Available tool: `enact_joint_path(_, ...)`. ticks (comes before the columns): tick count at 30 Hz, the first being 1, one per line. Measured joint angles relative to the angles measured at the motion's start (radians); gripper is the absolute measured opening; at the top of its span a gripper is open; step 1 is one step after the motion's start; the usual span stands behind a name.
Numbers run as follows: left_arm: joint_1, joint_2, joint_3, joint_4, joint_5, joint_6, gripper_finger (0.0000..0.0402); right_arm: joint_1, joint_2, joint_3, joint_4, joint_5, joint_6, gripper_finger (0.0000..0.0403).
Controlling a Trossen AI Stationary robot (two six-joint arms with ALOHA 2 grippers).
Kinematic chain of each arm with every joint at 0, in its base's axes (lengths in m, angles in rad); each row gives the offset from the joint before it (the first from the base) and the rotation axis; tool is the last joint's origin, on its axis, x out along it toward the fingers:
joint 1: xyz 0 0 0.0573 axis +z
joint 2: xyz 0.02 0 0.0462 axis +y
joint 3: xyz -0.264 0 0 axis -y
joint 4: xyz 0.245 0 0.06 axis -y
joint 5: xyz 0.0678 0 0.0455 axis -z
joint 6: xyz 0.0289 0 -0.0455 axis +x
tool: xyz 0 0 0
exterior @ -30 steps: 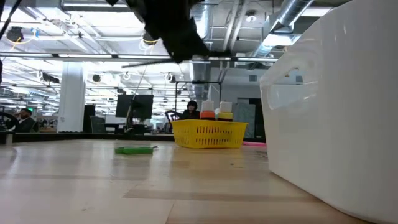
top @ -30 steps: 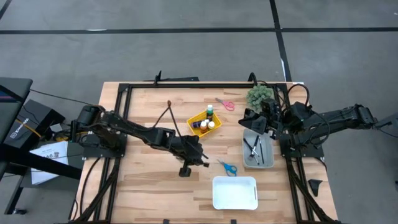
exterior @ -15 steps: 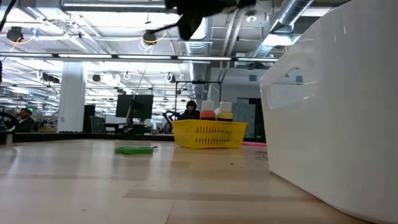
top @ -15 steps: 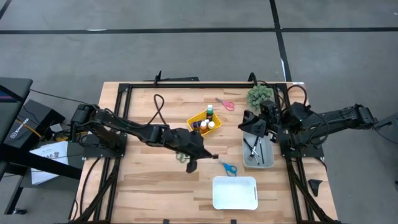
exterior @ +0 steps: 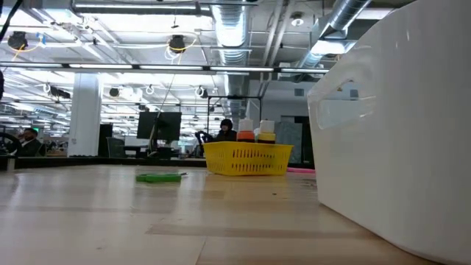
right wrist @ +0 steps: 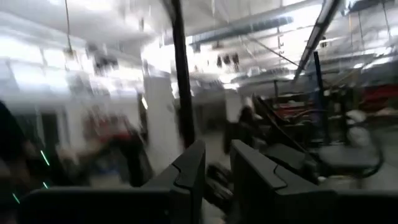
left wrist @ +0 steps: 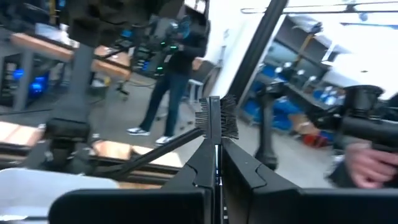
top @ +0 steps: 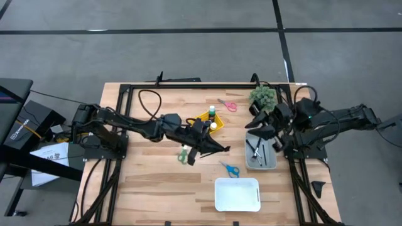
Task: Pick & Place Paint Supplies
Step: Put the black eye groomer brush into the gray bin
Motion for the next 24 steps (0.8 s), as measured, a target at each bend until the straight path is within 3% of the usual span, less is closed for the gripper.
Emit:
enact_joint_path(3, 0.010, 0.000, 0.000, 0.043, 0.066, -0.045, 0.0002, 0.010, 0.014, 0.078, -0.160, 0.006, -0.158, 0.0072)
enact_joint_path(8, 0.015, 0.000, 0.000, 0.104, 0.142, -0.120, 0.0002, 0.009, 0.069, 0.253, -0.511, 0.009, -0.191, 0.0077)
enact_joint_path(13, 0.014, 0.000, 0.000, 0.115, 0.156, -0.156, 0.0003, 0.011, 0.178, 0.464, -0.864, 0.008, -0.240, 0.0130)
enact_joint_path(19, 0.014, 0.000, 0.000, 0.115, 0.161, -0.161, 0.0002, 0.018, 0.275, 0.668, -1.057, -0.046, -0.313, 0.0219)
enact_joint_path(24, 0.018, 0.000, 0.000, 0.115, 0.164, -0.173, 0.0002, 0.055, 0.335, 0.754, -1.144, -0.051, -0.371, 0.0238)
